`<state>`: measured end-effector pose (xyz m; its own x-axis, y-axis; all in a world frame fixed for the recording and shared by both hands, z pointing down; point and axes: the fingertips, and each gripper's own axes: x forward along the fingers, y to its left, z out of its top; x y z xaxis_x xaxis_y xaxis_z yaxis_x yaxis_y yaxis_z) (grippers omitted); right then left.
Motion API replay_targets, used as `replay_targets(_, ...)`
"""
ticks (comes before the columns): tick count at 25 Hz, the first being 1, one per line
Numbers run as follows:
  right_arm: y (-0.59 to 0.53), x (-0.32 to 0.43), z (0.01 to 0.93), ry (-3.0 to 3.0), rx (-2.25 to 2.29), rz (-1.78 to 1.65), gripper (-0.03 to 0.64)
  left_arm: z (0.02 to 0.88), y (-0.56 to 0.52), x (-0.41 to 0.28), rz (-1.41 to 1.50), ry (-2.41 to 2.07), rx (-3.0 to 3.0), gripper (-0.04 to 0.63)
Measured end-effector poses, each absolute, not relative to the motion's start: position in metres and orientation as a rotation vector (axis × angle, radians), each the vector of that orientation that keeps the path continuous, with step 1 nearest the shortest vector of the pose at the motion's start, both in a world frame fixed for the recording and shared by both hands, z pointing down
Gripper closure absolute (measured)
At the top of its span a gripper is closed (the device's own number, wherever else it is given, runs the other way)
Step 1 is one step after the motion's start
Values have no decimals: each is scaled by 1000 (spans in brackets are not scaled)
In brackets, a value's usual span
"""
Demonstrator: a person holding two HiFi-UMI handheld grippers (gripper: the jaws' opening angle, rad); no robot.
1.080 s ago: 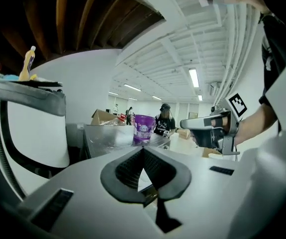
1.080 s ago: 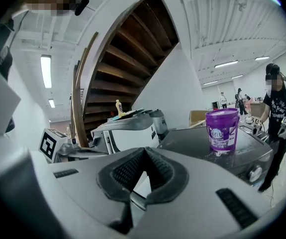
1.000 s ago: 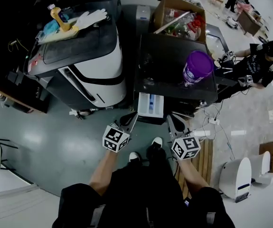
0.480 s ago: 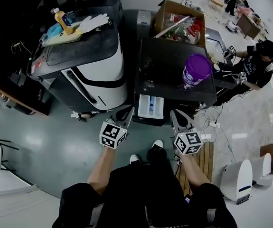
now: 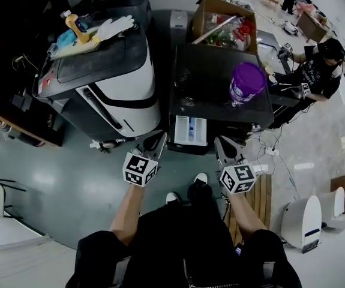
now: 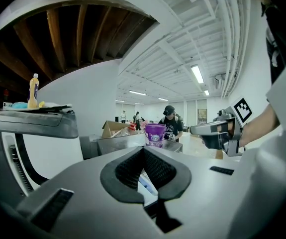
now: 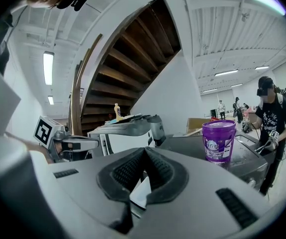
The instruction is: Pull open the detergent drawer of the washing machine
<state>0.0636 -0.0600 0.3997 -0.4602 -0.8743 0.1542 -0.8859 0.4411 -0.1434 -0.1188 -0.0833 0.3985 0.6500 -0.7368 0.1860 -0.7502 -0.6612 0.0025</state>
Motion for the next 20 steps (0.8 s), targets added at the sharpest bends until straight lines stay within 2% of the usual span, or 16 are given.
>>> replay_targets(20,-55,44,404,-2617,1562,293,612,409,-79,-124,260,-1238,2764,577)
